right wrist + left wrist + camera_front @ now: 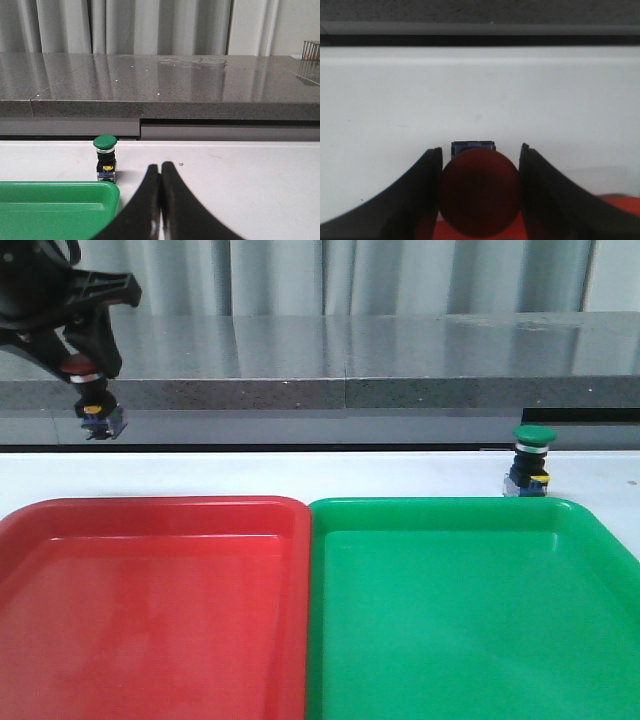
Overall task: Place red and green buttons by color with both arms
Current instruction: 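Lift the red button with the left gripper and lower it into the red tray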
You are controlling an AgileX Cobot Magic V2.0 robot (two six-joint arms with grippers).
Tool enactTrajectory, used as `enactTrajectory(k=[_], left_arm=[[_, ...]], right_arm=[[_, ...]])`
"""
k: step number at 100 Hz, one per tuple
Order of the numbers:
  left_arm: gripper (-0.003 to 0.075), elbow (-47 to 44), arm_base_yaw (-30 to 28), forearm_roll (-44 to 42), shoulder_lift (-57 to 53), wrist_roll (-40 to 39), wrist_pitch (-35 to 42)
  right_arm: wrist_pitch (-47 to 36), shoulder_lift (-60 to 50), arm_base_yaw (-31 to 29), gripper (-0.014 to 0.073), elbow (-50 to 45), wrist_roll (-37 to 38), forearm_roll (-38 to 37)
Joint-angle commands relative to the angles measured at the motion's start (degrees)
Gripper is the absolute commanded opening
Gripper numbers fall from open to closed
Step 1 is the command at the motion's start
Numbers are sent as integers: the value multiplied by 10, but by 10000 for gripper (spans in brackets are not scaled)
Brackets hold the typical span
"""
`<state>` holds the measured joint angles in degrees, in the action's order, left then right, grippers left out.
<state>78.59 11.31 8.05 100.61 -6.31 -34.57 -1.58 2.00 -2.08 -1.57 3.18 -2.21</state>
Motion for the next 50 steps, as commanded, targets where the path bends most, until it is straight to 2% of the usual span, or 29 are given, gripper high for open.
enactTrajectory(k=[1, 10, 30, 50], left_arm=[[207, -24, 24, 1, -68, -18, 49], [207, -86, 51, -9, -112, -47, 85], [207, -204, 116, -80, -182, -136, 88], [207, -311, 181, -104, -207, -216, 109]], right_arm=[[-42, 4, -4, -63, 11, -5, 0], [-42, 4, -4, -63, 11, -5, 0], [-42, 4, -4, -63, 11, -5, 0], [-42, 4, -4, -63, 11, -5, 0]])
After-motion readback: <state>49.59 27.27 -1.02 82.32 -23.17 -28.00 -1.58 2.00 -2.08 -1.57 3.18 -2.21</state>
